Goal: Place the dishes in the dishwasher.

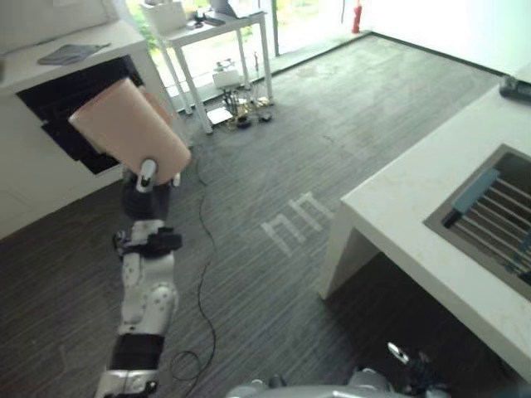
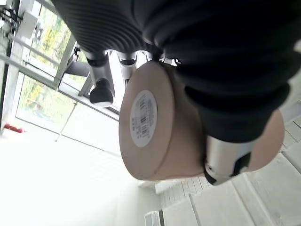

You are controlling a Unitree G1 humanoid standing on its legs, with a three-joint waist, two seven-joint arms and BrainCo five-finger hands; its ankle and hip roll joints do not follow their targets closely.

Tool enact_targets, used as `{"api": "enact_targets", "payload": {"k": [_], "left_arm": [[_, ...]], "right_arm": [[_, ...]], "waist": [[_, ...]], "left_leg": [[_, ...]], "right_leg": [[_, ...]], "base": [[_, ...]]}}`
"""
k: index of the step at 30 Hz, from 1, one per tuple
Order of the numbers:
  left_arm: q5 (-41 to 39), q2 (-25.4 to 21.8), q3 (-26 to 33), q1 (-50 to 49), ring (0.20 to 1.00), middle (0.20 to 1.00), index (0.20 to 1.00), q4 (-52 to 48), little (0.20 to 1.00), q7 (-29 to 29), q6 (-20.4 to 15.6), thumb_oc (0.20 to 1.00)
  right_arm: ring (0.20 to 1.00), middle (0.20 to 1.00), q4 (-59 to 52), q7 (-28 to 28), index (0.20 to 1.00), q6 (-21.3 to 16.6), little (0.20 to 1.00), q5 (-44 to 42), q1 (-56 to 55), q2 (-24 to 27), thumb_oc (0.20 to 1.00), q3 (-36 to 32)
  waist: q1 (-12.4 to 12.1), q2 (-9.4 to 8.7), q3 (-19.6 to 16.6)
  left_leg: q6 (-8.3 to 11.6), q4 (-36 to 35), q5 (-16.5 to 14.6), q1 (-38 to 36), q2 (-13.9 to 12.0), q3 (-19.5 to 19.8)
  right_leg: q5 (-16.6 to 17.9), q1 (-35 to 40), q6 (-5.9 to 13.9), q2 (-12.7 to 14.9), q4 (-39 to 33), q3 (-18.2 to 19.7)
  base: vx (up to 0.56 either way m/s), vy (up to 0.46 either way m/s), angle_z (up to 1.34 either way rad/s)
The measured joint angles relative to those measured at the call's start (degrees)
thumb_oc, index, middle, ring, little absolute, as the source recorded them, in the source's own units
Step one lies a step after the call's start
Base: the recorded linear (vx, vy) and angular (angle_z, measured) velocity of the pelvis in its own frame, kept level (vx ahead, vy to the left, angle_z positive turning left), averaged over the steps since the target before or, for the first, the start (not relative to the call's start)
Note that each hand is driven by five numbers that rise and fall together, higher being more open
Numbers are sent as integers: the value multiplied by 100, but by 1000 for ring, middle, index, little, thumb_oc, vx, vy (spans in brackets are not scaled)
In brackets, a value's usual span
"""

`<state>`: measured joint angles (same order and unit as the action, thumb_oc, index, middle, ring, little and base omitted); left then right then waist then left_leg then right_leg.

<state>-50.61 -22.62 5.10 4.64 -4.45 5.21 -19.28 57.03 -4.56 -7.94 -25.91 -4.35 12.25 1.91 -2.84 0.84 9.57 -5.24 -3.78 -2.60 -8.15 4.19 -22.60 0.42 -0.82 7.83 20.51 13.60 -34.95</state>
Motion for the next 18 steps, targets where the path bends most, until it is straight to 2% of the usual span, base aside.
{"api": "enact_targets", "payload": {"k": [2, 3, 4, 5, 6, 7, 8, 10, 11, 12, 13, 15, 18], "left_arm": [[61, -44, 38, -16, 200, 200, 200, -10, 200, -61, 6, 200], [247, -81, 188, -17, 200, 200, 200, -18, 200, -122, 4, 200], [506, -100, 25, 96, 200, 200, 200, 2, 200, -128, 2, 200], [604, -115, -90, 119, 200, 200, 200, -4, 200, -119, -4, 200], [902, -288, -307, 120, 200, 200, 200, 12, 200, -157, -14, 200], [1171, -290, -468, 269, 200, 200, 200, 88, 200, -255, -21, 200], [1480, -488, -535, 278, 200, 200, 200, 44, 200, -305, -23, 200], [1765, -700, -495, 254, 200, 200, 200, 47, 200, -421, -10, 200], [2100, -675, -493, 208, 200, 200, 200, -34, 200, -541, 117, 200], [2260, -661, -501, 0, 200, 200, 200, -238, 200, -561, 277, 200], [2346, -637, -529, -44, 200, 200, 200, -266, 200, -564, 379, 200], [2605, -582, -649, -83, 200, 200, 200, -305, 200, -565, 592, 200], [2713, -746, -610, -296, 200, 200, 200, -450, 200, -784, 631, 200]], "right_arm": [[1000, 1000, -15, -23, 1000, 3, 1000, 7, 89, -82, 1000, 175], [1000, 1000, -11, -17, 1000, 5, 1000, 9, 191, -119, 1000, 196], [1000, 1000, 17, 6, 1000, -7, 1000, -24, 73, -106, 1000, 183], [1000, 1000, 69, 5, 1000, -7, 1000, -33, 6, -104, 1000, 176], [1000, 1000, 151, -130, 1000, 48, 1000, 139, -158, -107, 1000, 204], [1000, 1000, 160, 52, 1000, 136, 1000, -88, -275, -81, 1000, 212], [1000, 1000, 157, 326, 1000, 232, 1000, -229, -285, -56, 1000, 225], [1000, 1000, 204, 651, 1000, 273, 1000, -334, -301, -55, 1000, 325], [1000, 1000, 333, 1031, 1000, 392, 1000, -436, -268, -6, 1000, 522], [1000, 1000, 324, 1171, 1000, 499, 1000, -455, -166, -7, 1000, 630], [1000, 1000, 303, 1196, 1000, 504, 1000, -453, -58, -4, 1000, 689], [1000, 1000, 311, 1263, 1000, 499, 1000, -451, -32, 16, 1000, 768], [1000, 1000, 315, 1371, 1000, 504, 1000, -449, 201, 117, 1000, 823]], "waist": [[-290, -20, -9], [-343, -17, -8], [-240, 12, -1], [-196, 28, -1], [-85, 65, 3], [65, 25, -5], [103, -63, 0], [57, -256, -86], [-40, -251, -156], [-158, -203, -150], [-219, -195, -151], [-172, -202, -147], [-412, -133, -148]], "left_leg": [[-16, 31, -4, 9, 75, 129], [-47, 40, -24, 34, 147, 410], [-274, 54, 57, 19, 194, 1079], [-299, 35, 100, 10, 179, 1306], [-175, 33, 152, 16, 74, 1772], [-94, 30, 204, 1, 96, 2453], [-91, -78, 191, -9, 107, 2495], [-89, -131, 192, -14, 205, 2502], [83, -147, 116, -87, 48, 2319], [211, -111, 148, -93, -67, 2168], [293, -105, 208, -81, -72, 2218], [469, -106, 323, -80, -92, 2228], [517, -103, 356, 43, -215, 2215]], "right_leg": [[149, 73, -72, 83, -58, -40], [171, 83, 24, 216, 174, 54], [89, 142, 162, 179, 581, 610], [-214, 128, 215, 71, 723, 946], [-579, 45, 285, -610, 502, 2133], [-783, 191, 98, -1164, -144, 2815], [-684, 228, -9, -1315, -551, 2884], [-212, 278, -178, -1275, -967, 2964], [53, 731, -163, -1317, -1484, 2585], [106, 919, -202, -1394, -1765, 2441], [109, 1036, -211, -1421, -1862, 2309], [78, 1160, -255, -1421, -1864, 2011], [-88, 1168, -312, -1558, -1864, 1992]], "base": [[-133, 222, 74], [-87, 133, 154], [-40, 74, 181], [51, -67, 231], [145, -91, 251], [158, -119, 275], [142, -138, 194], [137, -210, 107], [180, -341, 103], [122, -256, 93], [106, -284, 71], [19, -149, 84], [-43, -130, 49]]}}
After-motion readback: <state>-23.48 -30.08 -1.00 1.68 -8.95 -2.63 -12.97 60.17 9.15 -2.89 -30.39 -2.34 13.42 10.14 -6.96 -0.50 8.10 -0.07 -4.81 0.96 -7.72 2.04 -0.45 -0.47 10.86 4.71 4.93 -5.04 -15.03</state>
